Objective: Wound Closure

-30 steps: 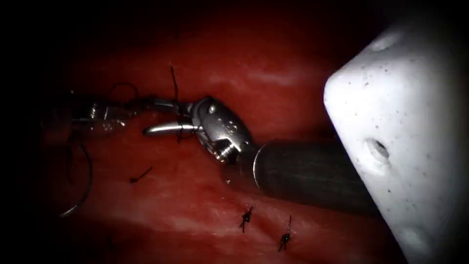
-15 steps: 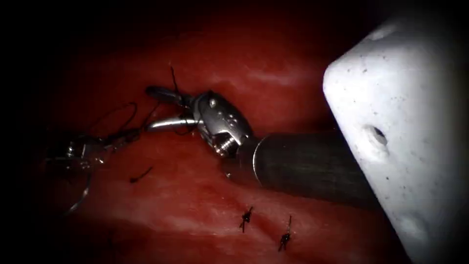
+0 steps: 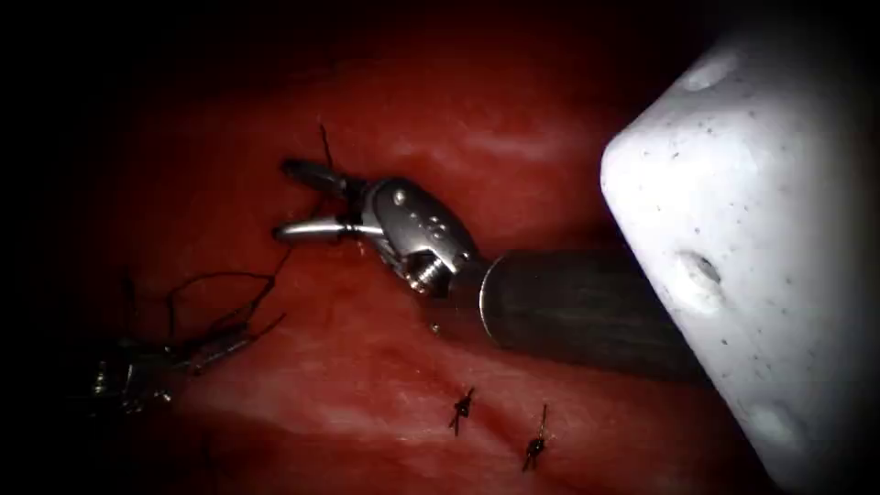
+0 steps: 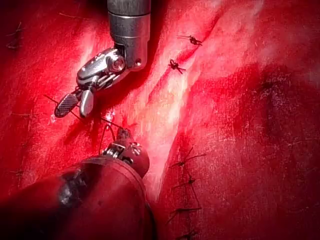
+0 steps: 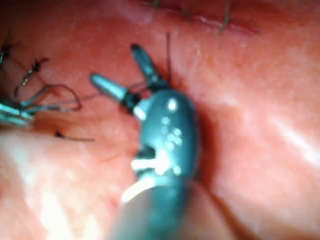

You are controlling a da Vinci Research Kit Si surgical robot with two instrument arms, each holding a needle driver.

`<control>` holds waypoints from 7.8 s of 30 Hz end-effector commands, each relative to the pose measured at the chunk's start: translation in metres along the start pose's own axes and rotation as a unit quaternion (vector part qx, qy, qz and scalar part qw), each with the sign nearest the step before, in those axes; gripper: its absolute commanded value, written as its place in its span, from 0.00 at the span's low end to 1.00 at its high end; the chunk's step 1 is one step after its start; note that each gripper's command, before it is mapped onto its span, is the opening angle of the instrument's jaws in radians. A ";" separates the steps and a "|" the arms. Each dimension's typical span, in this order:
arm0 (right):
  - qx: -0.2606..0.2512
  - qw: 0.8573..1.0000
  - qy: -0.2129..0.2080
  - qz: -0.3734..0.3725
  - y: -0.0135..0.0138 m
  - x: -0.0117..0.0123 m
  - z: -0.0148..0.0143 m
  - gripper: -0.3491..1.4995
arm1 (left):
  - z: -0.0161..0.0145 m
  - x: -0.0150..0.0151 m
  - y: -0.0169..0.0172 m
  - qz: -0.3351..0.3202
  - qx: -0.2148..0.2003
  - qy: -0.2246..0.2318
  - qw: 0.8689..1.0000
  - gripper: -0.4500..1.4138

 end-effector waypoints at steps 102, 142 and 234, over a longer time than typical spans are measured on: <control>-0.256 0.964 -0.059 0.041 0.0043 -0.0025 0.0004 0.40 | 0.0015 0.0007 -0.0047 -0.001 0.029 0.013 1.000 0.00; -0.233 0.970 -0.063 -0.004 -0.0049 -0.0057 -0.0016 0.00 | 0.0205 -0.0297 -0.0292 -0.064 0.081 -0.092 0.990 0.00; -0.151 0.984 -0.098 0.016 -0.0104 -0.0018 -0.0057 0.86 | 0.0058 -0.0230 -0.0249 -0.138 0.040 -0.076 0.987 0.00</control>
